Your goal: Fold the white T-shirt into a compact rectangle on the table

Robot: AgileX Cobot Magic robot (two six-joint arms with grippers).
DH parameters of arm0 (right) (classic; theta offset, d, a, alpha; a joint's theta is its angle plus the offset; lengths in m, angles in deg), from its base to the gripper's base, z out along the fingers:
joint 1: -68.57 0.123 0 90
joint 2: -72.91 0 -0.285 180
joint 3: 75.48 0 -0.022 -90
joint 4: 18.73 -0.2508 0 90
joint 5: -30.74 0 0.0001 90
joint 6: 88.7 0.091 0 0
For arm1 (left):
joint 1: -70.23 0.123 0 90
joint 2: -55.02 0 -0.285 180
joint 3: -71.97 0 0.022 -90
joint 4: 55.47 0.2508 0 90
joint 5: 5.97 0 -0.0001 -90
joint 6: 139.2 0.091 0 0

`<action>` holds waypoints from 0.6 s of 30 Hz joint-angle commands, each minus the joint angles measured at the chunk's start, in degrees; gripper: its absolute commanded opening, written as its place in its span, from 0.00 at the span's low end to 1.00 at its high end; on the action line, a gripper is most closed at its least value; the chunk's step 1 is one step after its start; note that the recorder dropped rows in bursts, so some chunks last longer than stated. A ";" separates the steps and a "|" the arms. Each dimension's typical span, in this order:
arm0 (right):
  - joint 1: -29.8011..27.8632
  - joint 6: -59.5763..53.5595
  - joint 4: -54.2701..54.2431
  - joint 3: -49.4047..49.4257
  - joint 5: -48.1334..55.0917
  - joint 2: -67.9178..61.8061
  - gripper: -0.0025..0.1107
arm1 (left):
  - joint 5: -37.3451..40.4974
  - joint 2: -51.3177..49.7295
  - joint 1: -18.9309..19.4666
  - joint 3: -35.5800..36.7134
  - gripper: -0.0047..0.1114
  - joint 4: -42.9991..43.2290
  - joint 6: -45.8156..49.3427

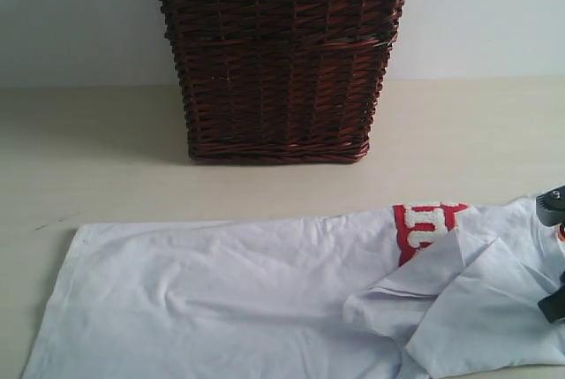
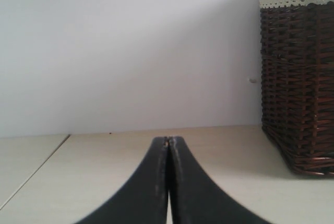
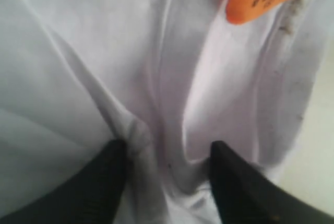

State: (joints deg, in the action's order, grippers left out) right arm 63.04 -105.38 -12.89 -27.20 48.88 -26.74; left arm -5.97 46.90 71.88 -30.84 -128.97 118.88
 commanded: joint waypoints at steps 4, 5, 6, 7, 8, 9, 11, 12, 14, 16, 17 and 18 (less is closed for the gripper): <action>-0.13 -1.23 0.50 0.50 6.46 3.42 0.68 | 0.00 0.33 0.11 0.02 0.04 -0.41 -0.32; -0.13 -1.23 0.50 0.50 6.90 4.59 0.68 | 0.00 0.33 0.11 0.02 0.04 -0.41 -0.32; -0.13 -1.23 0.64 0.50 7.15 5.59 0.68 | 0.00 0.33 0.11 0.02 0.04 -0.41 -0.32; -0.13 -1.23 0.62 0.50 7.25 6.77 0.68 | 0.00 0.33 0.11 0.02 0.04 -0.41 -0.32; -0.13 -1.23 0.75 0.50 7.25 7.79 0.68 | 0.00 0.33 0.11 0.02 0.04 -0.41 -0.32; -0.13 -1.23 1.01 0.50 7.25 8.58 0.68 | 0.00 0.33 0.11 0.02 0.04 -0.41 -0.32; -0.13 -1.08 2.00 0.50 7.11 9.09 0.68 | 0.00 0.33 0.11 0.02 0.04 -0.41 -0.32; -0.13 -1.08 2.27 0.50 7.02 9.09 0.68 | 0.00 0.33 0.11 0.02 0.04 -0.41 -0.32; -0.27 0.21 2.99 0.50 6.69 8.45 0.68 | 0.00 0.33 0.11 0.02 0.04 -0.41 -0.32; -0.67 2.37 4.58 0.50 5.72 7.14 0.68 | 0.00 0.33 0.11 0.02 0.04 -0.41 -0.32; -0.67 3.23 5.60 0.50 5.31 6.51 0.68 | 0.00 0.33 0.11 0.02 0.04 -0.41 -0.32; -0.67 4.48 7.07 0.50 4.95 5.69 0.68 | 0.00 0.33 0.11 0.02 0.04 -0.41 -0.32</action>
State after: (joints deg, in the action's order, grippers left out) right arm 62.81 -103.70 -9.20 -26.86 55.33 -19.30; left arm -5.97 46.90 71.88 -30.84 -128.97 118.88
